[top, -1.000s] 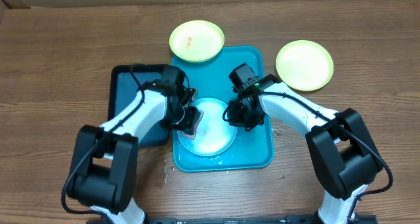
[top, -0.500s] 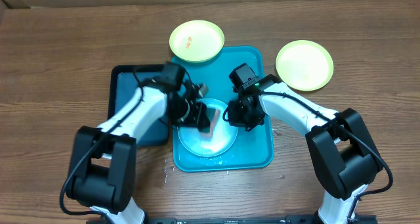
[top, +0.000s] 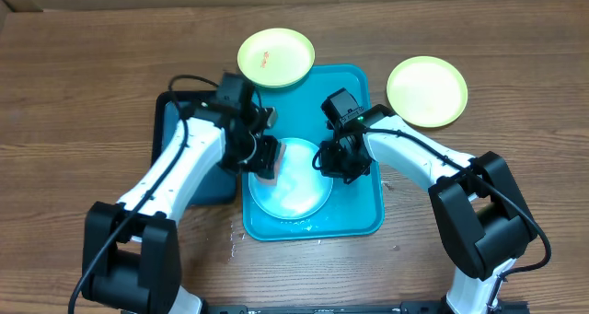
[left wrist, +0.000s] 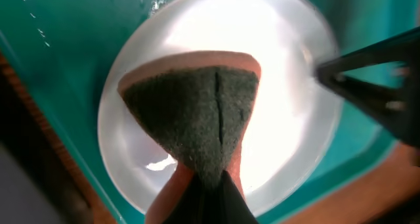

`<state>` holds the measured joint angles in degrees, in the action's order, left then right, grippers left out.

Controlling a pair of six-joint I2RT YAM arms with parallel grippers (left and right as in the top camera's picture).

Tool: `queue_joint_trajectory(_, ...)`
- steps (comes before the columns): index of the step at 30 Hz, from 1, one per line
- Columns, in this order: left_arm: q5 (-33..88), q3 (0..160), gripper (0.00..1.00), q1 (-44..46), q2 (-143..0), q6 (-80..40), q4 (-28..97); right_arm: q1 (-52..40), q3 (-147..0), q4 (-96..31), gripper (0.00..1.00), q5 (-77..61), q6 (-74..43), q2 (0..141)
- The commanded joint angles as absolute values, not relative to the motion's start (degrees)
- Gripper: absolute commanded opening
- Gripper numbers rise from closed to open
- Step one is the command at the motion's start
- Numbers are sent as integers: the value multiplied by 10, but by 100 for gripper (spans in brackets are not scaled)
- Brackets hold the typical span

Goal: Clean dirty plates on tray and stack at the side
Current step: 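Scrub the white plate's red stain with the sponge, left gripper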

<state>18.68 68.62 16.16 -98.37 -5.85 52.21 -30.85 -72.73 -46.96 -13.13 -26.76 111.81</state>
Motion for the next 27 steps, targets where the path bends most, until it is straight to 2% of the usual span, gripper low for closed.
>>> queue_joint_trajectory(1,150,636,4,172,-992,-78,489,-312,-728,-466,8,-136,-266,1120)
queue_joint_trajectory(9,117,557,4,177,-1001,-105,390,-312,-728,-465,8,-136,-266,1120)
queue_joint_trajectory(18,314,554,4,177,-1001,-109,365,-312,-728,-463,8,-136,-266,1120)
queue_joint_trajectory(23,377,581,4,156,-994,-107,362,-312,-728,-464,8,-136,-266,1120)
queue_joint_trajectory(27,382,610,4,133,-964,-103,371,-312,-728,-465,8,-136,-266,1120)
